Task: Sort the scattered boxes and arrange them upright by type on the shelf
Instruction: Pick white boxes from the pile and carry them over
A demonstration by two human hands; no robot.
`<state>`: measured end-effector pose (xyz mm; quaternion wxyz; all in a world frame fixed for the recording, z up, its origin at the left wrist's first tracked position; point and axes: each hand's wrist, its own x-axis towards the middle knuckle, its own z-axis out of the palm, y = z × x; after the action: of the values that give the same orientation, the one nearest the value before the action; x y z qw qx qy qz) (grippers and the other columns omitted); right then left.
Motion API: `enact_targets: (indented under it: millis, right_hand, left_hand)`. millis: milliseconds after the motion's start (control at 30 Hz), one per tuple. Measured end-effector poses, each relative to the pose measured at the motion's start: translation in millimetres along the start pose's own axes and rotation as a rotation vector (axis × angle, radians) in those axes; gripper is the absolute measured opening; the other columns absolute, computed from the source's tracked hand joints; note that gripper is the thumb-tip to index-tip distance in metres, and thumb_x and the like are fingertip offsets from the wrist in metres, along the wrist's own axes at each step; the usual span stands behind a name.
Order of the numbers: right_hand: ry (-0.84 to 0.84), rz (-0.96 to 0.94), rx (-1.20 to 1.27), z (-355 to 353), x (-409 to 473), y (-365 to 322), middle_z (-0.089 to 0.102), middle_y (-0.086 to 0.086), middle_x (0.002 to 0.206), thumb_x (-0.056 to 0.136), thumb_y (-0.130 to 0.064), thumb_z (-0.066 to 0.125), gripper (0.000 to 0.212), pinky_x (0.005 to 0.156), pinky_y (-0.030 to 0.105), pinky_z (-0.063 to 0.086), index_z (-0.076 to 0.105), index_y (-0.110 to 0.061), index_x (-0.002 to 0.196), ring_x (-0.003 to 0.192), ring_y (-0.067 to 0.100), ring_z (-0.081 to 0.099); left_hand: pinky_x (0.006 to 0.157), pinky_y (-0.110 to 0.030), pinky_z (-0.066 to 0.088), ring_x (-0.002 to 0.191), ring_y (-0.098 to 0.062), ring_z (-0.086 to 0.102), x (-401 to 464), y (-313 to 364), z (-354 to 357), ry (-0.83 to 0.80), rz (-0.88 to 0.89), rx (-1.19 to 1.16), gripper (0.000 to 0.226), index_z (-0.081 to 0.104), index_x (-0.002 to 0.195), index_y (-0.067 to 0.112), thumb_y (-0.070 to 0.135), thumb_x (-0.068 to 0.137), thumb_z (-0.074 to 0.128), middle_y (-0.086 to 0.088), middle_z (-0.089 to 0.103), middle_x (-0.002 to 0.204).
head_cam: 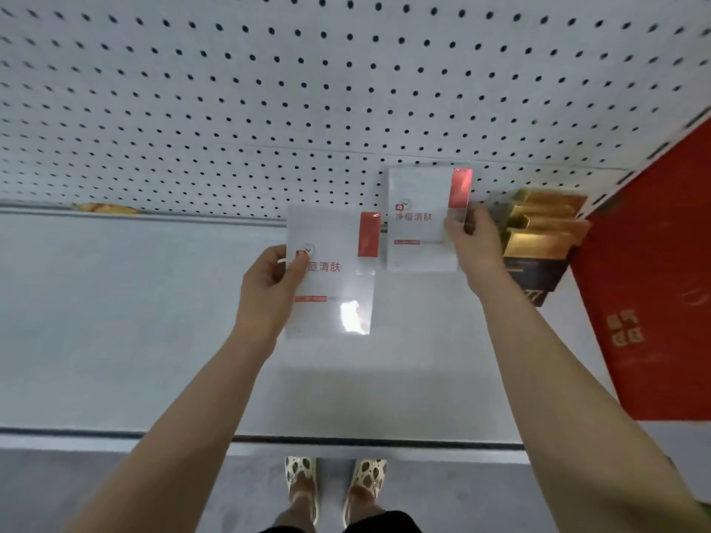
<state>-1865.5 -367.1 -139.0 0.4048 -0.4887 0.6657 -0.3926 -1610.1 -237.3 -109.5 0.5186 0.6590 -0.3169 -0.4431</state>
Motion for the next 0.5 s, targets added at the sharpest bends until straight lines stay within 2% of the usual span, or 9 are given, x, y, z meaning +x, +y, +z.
enact_targets:
  millis: [100,200,300,367,433,467,500]
  right_hand:
    - [0.015,-0.042,-0.22,3,5,-4,0.065,-0.002,0.111,0.097,-0.029,0.057,0.014,0.098,0.05,0.05,0.055,-0.027,0.111,0.109,0.024,0.06]
    - [0.013,-0.039,-0.284,5,3,-8,0.065,0.003,0.117,0.1,-0.025,0.055,0.021,0.1,0.047,0.049,0.056,-0.018,0.119,0.113,0.025,0.06]
    - [0.055,-0.058,-0.347,3,-1,-13,0.064,0.004,0.123,0.098,-0.026,0.057,0.03,0.098,0.043,0.05,0.053,-0.016,0.126,0.115,0.025,0.06]
    - [0.195,-0.166,-0.387,-1,-8,-20,0.061,0.006,0.126,0.096,-0.023,0.062,0.037,0.095,0.039,0.052,0.051,-0.015,0.13,0.113,0.023,0.06]
    - [0.333,-0.377,-0.371,-5,-22,-29,0.061,0.005,0.118,0.096,-0.018,0.06,0.03,0.087,0.031,0.052,0.055,-0.013,0.125,0.104,0.018,0.059]
    - [0.331,-0.465,-0.362,-6,-30,-33,0.062,0.001,0.112,0.097,-0.017,0.057,0.024,0.083,0.03,0.052,0.058,-0.014,0.121,0.098,0.013,0.059]
    - [0.244,-0.5,-0.34,-7,-36,-37,0.063,-0.004,0.107,0.098,-0.02,0.056,0.021,0.08,0.029,0.053,0.061,-0.016,0.117,0.092,0.008,0.058]
  left_hand:
    - [0.063,-0.027,0.057,0.074,-0.01,0.071,1,2,4,0.002,0.002,0.011,0.019,0.065,0.108,0.017,0.029,0.093,0.063,0.008,0.074,0.08]
    - [0.068,-0.031,0.058,0.076,-0.011,0.072,3,0,10,-0.003,-0.004,0.02,0.019,0.065,0.109,0.018,0.028,0.094,0.062,0.008,0.074,0.082]
    - [0.074,-0.037,0.059,0.078,-0.015,0.072,4,-1,14,-0.032,-0.009,0.033,0.018,0.065,0.108,0.019,0.029,0.094,0.062,0.005,0.075,0.083]
    - [0.075,-0.039,0.059,0.079,-0.016,0.072,5,-2,17,-0.051,-0.011,0.036,0.018,0.064,0.109,0.02,0.03,0.094,0.062,0.003,0.075,0.085]
    - [0.075,-0.04,0.059,0.08,-0.018,0.072,4,-3,21,-0.069,-0.009,0.028,0.018,0.064,0.109,0.02,0.03,0.094,0.061,0.002,0.075,0.087]
    - [0.074,-0.039,0.058,0.08,-0.018,0.072,3,-3,24,-0.079,-0.01,0.026,0.017,0.064,0.108,0.02,0.029,0.094,0.061,0.001,0.075,0.088]
    - [0.074,-0.038,0.058,0.08,-0.017,0.072,2,-3,28,-0.09,-0.013,0.027,0.017,0.064,0.108,0.02,0.029,0.094,0.061,0.002,0.075,0.088]
